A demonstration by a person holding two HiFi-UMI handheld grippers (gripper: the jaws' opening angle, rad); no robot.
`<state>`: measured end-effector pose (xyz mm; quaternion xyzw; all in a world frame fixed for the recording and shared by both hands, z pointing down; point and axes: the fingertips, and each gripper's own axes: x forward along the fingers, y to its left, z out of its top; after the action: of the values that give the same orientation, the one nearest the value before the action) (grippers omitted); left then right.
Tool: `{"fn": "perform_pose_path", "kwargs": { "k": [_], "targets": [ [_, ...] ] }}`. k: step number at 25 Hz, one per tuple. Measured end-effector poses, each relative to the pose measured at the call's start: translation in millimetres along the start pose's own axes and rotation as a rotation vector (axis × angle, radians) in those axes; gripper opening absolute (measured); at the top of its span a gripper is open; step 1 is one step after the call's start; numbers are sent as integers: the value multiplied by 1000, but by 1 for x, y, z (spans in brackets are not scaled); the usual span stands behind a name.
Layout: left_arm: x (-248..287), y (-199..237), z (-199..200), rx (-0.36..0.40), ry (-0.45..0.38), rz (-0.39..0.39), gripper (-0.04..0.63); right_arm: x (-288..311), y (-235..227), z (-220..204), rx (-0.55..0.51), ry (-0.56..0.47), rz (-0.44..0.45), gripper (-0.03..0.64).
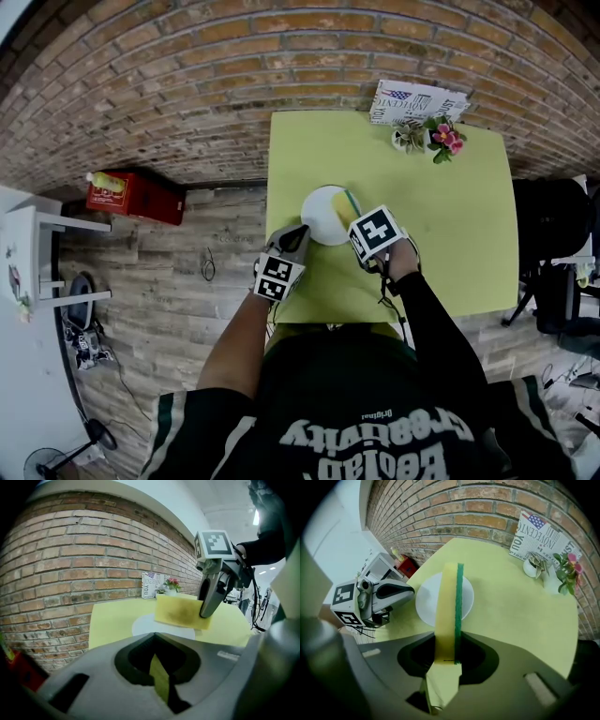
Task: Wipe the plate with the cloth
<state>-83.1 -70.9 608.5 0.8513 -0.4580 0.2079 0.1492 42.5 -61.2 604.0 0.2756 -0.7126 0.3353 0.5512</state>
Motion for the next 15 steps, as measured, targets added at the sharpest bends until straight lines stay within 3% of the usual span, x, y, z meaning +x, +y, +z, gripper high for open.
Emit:
{"fn": "perform_pose_path", "kwargs": {
  "k": [6, 9, 15],
  "targets": [
    [0, -1, -2, 4, 13, -2, 6, -7, -13, -1, -76, -54, -45, 133],
    [1, -1, -1, 7, 22, 2, 6, -14, -14, 9, -142, -149, -66, 135],
    [3, -4, -1, 23, 71, 3, 8, -41, -12, 29, -81, -378, -7, 132]
  ]
}}
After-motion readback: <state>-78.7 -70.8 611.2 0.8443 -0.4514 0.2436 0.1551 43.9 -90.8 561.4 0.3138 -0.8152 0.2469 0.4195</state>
